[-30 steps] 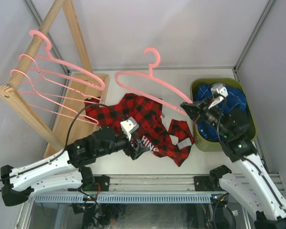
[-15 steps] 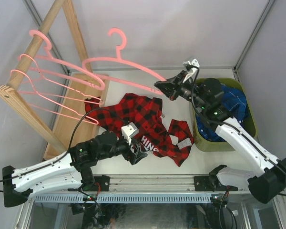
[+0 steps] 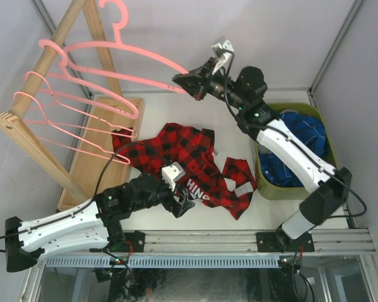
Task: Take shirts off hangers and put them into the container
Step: Place the hanger at the clothesline.
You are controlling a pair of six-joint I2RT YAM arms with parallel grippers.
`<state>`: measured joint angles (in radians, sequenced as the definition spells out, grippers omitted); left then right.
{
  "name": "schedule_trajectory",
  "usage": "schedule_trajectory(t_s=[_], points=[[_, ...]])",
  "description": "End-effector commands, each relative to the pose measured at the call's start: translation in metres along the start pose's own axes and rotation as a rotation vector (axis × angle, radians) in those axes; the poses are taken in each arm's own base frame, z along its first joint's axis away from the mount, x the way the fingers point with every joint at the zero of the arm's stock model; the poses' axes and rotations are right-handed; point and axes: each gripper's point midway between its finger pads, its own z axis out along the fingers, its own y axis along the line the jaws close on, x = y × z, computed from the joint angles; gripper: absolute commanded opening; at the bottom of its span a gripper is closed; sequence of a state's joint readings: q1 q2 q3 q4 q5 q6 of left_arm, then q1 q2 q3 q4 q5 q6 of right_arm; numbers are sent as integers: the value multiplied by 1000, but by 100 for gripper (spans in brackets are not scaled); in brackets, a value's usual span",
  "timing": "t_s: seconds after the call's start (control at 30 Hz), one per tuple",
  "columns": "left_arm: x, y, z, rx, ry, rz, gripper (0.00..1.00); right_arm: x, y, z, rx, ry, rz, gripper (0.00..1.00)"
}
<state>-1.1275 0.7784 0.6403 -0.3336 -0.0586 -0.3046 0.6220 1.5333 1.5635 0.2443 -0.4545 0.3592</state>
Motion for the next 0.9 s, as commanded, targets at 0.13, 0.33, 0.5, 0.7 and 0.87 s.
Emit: schedule_trajectory(t_s=[0.13, 0.33, 0.5, 0.7, 0.87], points=[[-18, 3, -4, -29, -66, -15, 98, -10, 36, 58, -156, 21, 12, 0], [-24, 7, -12, -50, -104, -24, 100, 0, 47, 94, -173, 60, 43, 0], [-24, 10, -16, -63, -116, -30, 100, 11, 42, 118, -153, 72, 56, 0], [-25, 10, -17, -63, -124, -38, 100, 50, 16, 123, -67, 166, -17, 0], [-26, 9, -15, -61, -115, -32, 100, 62, 15, 116, -62, 206, -34, 0]])
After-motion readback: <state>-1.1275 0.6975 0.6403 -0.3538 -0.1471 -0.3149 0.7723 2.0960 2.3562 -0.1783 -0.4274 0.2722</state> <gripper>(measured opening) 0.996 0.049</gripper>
